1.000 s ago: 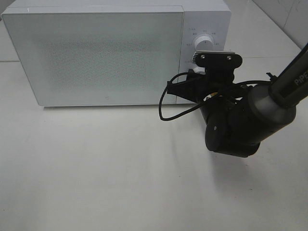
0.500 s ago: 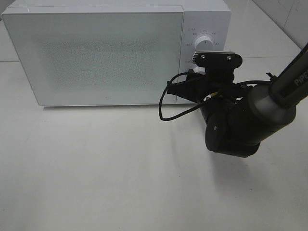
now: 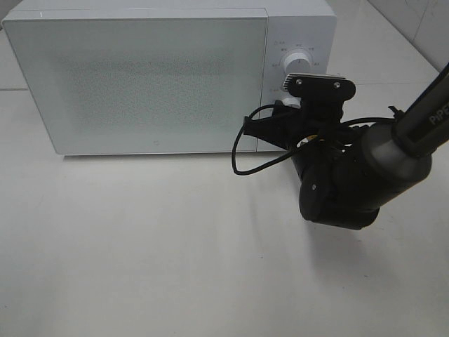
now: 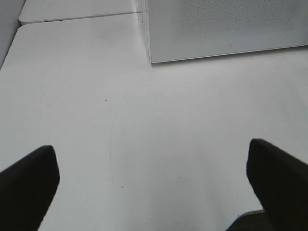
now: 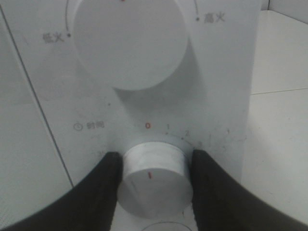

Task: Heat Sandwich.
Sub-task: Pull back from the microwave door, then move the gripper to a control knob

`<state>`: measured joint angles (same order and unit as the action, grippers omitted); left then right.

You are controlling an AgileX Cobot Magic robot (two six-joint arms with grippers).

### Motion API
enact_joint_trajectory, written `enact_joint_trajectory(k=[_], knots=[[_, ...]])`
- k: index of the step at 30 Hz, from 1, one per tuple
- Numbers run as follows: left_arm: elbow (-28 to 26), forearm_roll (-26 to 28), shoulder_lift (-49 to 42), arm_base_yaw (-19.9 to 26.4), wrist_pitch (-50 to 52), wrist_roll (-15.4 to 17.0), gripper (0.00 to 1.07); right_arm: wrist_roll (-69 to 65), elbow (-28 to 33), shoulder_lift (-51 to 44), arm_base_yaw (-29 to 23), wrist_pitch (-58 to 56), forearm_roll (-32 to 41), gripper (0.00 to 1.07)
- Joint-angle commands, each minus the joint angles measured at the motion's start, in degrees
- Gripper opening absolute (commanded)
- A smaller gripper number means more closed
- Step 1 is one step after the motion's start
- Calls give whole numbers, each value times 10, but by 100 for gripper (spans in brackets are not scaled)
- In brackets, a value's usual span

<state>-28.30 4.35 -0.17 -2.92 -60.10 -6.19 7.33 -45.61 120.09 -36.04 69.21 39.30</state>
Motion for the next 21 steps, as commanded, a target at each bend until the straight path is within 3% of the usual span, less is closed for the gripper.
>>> enact_joint_trajectory(k=[1,21], knots=[[1,5,-13,2,7,4,100,-21,-7,-1,0,6,-18,25],[1,5,-13,2,7,4,100,-263,-7,-1,1,58,-54,25]])
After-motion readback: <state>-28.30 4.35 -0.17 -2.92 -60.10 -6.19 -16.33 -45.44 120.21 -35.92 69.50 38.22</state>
